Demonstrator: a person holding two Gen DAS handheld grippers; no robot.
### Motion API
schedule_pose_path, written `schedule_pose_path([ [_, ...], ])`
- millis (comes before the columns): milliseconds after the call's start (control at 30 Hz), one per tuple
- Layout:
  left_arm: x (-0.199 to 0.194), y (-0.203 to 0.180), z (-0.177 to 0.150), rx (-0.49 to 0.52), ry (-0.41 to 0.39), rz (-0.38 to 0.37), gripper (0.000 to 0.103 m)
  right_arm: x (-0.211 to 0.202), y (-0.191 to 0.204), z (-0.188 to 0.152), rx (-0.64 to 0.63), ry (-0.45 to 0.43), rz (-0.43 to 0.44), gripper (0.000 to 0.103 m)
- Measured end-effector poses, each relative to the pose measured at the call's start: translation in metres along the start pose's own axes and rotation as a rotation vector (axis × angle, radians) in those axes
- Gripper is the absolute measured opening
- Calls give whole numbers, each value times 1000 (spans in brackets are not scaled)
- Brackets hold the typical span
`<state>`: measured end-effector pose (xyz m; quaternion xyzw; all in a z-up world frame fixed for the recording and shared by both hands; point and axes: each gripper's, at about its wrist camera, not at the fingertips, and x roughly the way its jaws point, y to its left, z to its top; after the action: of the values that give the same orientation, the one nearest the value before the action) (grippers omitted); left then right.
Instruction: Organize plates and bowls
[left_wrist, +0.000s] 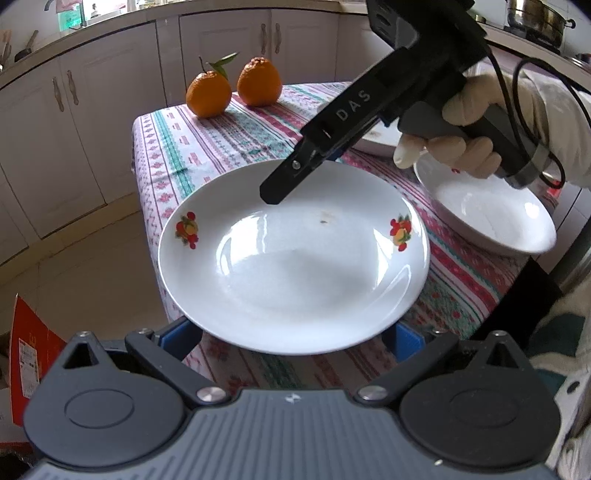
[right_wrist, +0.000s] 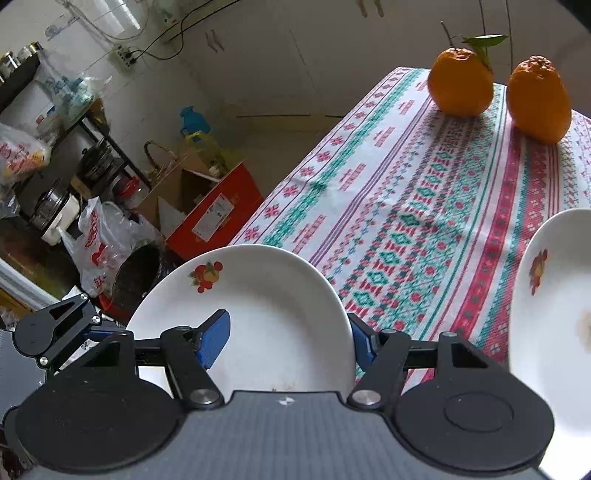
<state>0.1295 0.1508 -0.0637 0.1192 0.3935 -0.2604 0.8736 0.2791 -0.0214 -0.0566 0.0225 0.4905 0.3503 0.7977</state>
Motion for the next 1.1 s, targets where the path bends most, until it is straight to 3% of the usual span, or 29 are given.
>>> schedule_pose_path([
  [1100,45,27,36,66,-23,22,102,14,-29,31,38,-70,-93,73],
])
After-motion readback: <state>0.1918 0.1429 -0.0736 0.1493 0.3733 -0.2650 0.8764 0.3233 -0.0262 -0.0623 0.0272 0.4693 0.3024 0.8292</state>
